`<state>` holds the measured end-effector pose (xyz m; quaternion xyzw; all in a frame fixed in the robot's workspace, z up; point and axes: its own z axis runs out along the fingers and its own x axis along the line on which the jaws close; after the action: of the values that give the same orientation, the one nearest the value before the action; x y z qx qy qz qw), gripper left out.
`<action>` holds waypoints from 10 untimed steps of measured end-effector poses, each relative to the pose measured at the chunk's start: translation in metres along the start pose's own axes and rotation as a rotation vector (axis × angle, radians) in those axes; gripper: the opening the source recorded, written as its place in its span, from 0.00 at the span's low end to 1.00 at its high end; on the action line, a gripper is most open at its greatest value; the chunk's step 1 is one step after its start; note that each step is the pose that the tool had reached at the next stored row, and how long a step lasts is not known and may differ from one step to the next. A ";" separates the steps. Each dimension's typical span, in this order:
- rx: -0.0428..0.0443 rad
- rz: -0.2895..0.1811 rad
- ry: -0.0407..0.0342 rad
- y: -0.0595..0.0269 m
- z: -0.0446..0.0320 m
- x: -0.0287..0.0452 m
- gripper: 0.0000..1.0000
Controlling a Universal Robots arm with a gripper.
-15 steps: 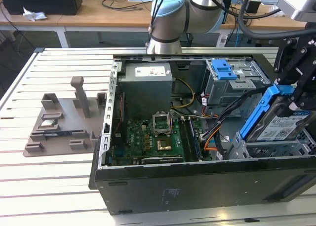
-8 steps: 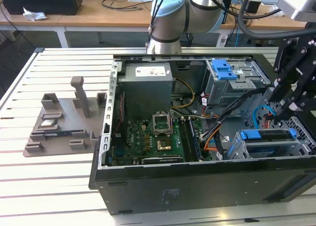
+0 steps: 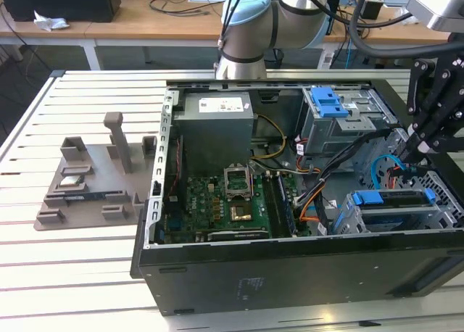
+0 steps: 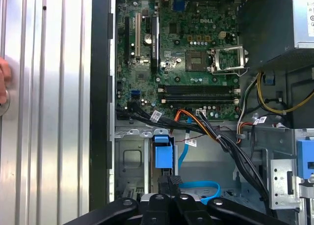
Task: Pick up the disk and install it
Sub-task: 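Insert the disk into the insertion slot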
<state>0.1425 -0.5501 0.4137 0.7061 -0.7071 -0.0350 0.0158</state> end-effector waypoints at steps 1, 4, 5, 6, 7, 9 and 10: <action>0.0000 0.000 0.0000 0.0000 0.0000 0.0000 0.11; 0.0000 0.000 -0.0003 -0.0026 0.0002 -0.0001 0.11; 0.0000 0.000 -0.0002 -0.0047 0.0002 -0.0004 0.11; -0.0002 0.000 0.0004 -0.0107 0.0003 -0.0017 0.11; -0.0005 0.000 0.0005 -0.0144 0.0005 -0.0024 0.11; -0.0014 0.000 0.0011 -0.0247 0.0008 -0.0044 0.11; -0.0017 0.000 0.0016 -0.0288 0.0009 -0.0051 0.11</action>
<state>0.1712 -0.5450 0.4109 0.7060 -0.7071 -0.0350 0.0170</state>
